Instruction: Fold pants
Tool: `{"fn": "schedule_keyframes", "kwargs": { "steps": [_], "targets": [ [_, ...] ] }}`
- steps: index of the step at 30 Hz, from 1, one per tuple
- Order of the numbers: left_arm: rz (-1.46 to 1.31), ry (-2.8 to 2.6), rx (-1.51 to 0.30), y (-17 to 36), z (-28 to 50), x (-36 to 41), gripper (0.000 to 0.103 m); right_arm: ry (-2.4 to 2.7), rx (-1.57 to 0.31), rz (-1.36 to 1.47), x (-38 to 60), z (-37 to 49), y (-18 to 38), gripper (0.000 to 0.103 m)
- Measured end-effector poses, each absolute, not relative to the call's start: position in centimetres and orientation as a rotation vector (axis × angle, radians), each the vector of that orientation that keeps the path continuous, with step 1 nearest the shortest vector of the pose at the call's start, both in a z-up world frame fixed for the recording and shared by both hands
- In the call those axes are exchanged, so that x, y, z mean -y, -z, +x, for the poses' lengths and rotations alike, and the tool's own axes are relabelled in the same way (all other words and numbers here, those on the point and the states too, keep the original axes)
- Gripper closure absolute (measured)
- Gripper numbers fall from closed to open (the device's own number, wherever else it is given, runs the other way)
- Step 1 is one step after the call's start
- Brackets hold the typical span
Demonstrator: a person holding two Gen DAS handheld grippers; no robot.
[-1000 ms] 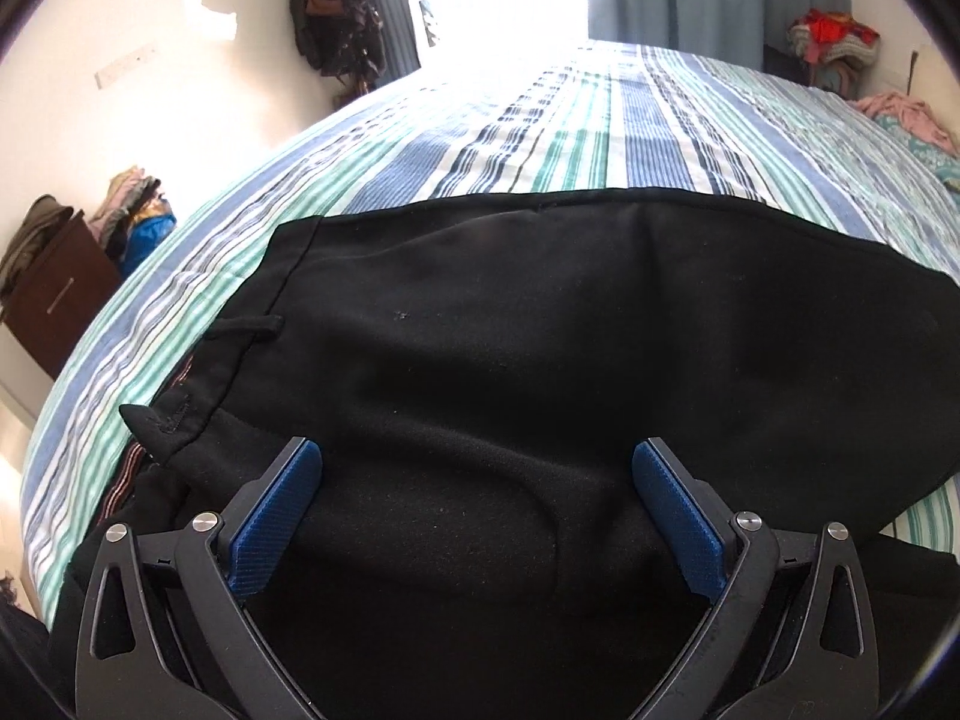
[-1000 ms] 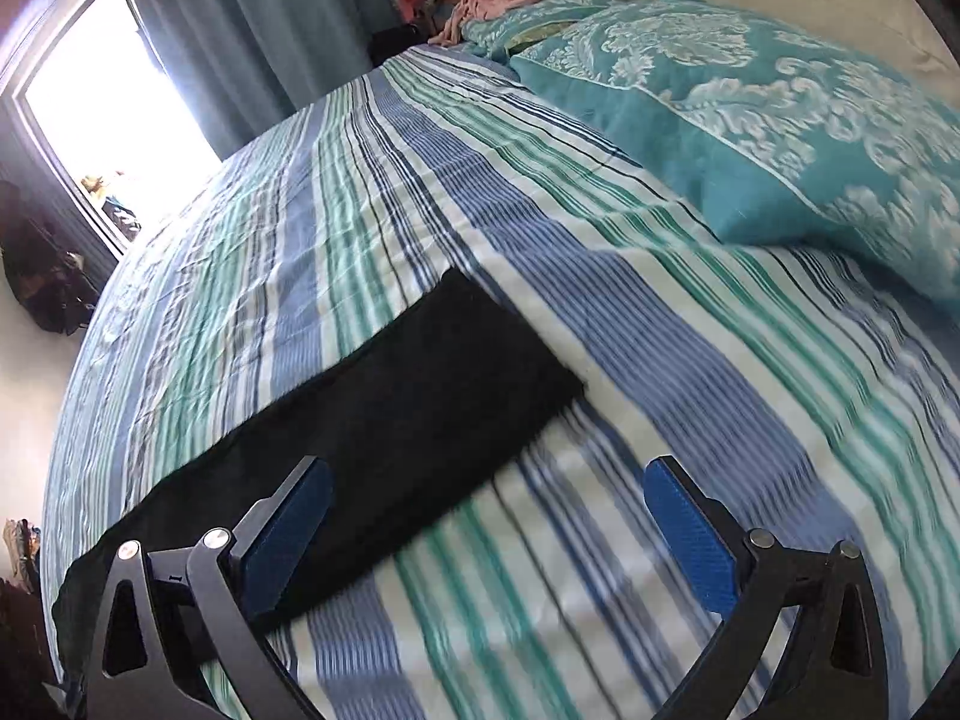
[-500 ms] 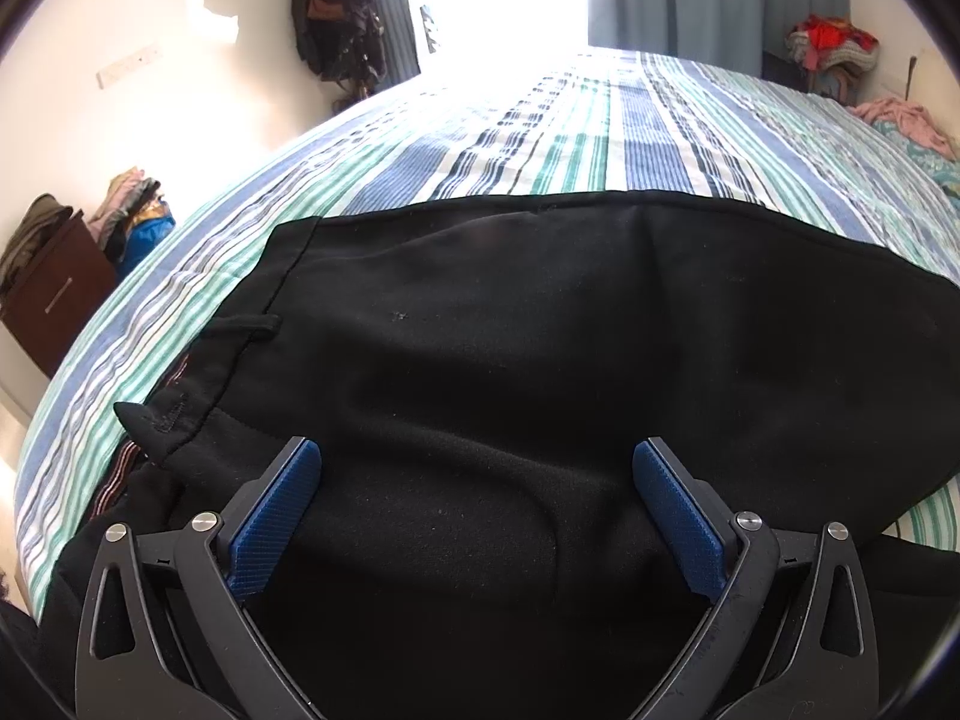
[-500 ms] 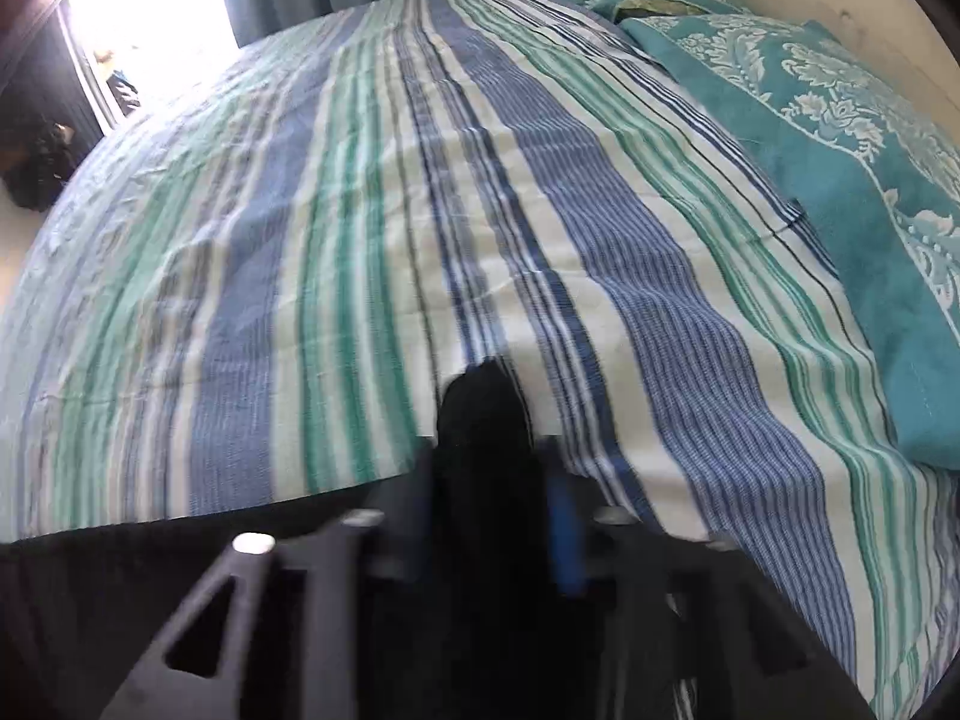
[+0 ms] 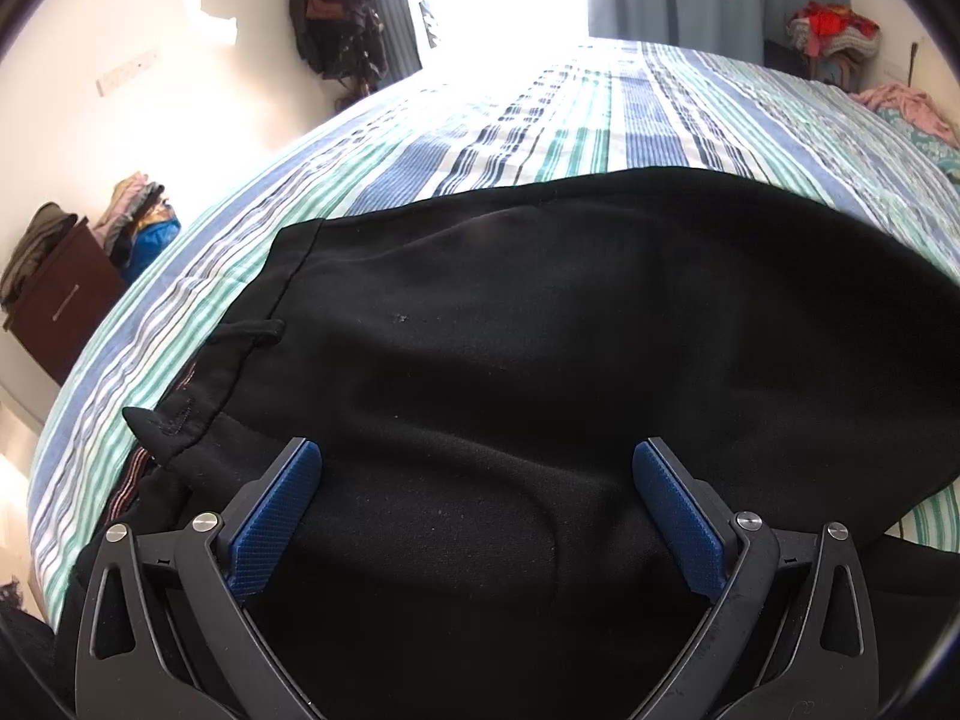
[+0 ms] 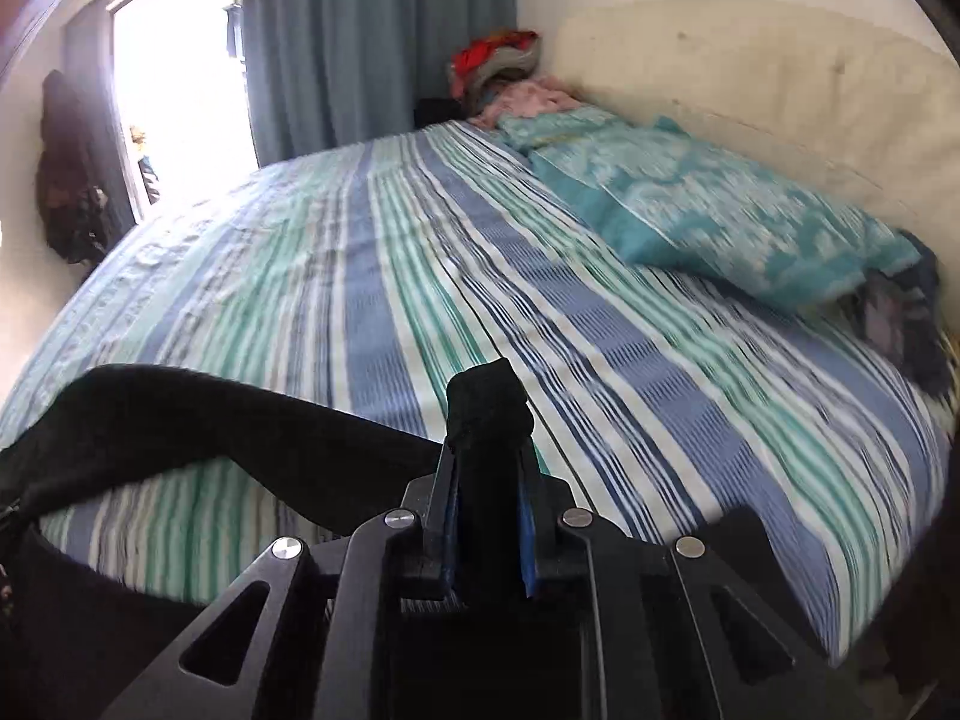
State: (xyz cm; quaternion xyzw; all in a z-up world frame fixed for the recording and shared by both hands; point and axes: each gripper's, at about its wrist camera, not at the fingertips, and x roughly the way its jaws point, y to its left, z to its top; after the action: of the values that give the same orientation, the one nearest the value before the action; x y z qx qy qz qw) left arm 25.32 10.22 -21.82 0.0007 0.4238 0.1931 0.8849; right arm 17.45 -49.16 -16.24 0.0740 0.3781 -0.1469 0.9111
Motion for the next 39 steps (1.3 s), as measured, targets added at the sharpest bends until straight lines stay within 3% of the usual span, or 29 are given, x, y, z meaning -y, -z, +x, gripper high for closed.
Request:
{"fn": "schedule_keyframes", "kwargs": {
  "steps": [3, 4, 7, 13, 17, 23, 30, 31, 33, 34, 39],
  "targets": [
    [0.016, -0.413, -0.893, 21.6, 25.4, -10.0, 0.0, 0.435, -0.869, 0.226, 49.8, 11.8, 19.1, 0.034],
    [0.018, -0.416, -0.897, 21.6, 25.4, -10.0, 0.0, 0.452, -0.861, 0.259, 49.8, 10.4, 19.1, 0.024],
    [0.014, -0.424, -0.922, 21.3, 25.4, -10.0, 0.0, 0.522, -0.822, 0.243, 49.6, 7.8, 17.5, 0.017],
    [-0.076, -0.373, -0.987, 19.3, 23.3, -10.1, 0.001, 0.702, -0.734, 0.473, 54.0, 4.4, 16.8, 0.016],
    [-0.136, -0.228, -0.999, 18.7, 19.9, -9.4, 0.0, 0.494, -0.584, 0.678, 54.0, 1.4, 15.5, 0.016],
    [-0.047, -0.219, -0.955, 21.0, 16.9, -8.1, 0.0, 0.105, -0.678, 1.01, 49.4, 4.1, 19.6, 0.016],
    [-0.035, -0.222, -1.001, 20.5, 17.2, -7.9, 0.001, 0.227, -0.664, 1.097, 50.5, 8.6, 23.7, 0.017],
    [-0.036, -0.205, -1.03, 20.3, 17.4, -7.8, 0.001, 0.248, -0.65, 1.093, 51.0, 8.9, 23.6, 0.021],
    [-0.048, -0.154, -1.088, 19.6, 18.1, -8.0, 0.0, 0.292, -0.674, 1.01, 51.1, 9.6, 22.9, 0.058],
    [-0.057, -0.128, -1.112, 19.1, 18.6, -7.9, 0.001, 0.294, -0.697, 0.956, 50.9, 10.1, 22.6, 0.097],
    [-0.244, -0.077, -1.061, 14.3, 24.1, -9.4, 0.001, 0.223, -0.623, 0.855, 50.2, 9.5, 18.9, 0.098]
  ]
}}
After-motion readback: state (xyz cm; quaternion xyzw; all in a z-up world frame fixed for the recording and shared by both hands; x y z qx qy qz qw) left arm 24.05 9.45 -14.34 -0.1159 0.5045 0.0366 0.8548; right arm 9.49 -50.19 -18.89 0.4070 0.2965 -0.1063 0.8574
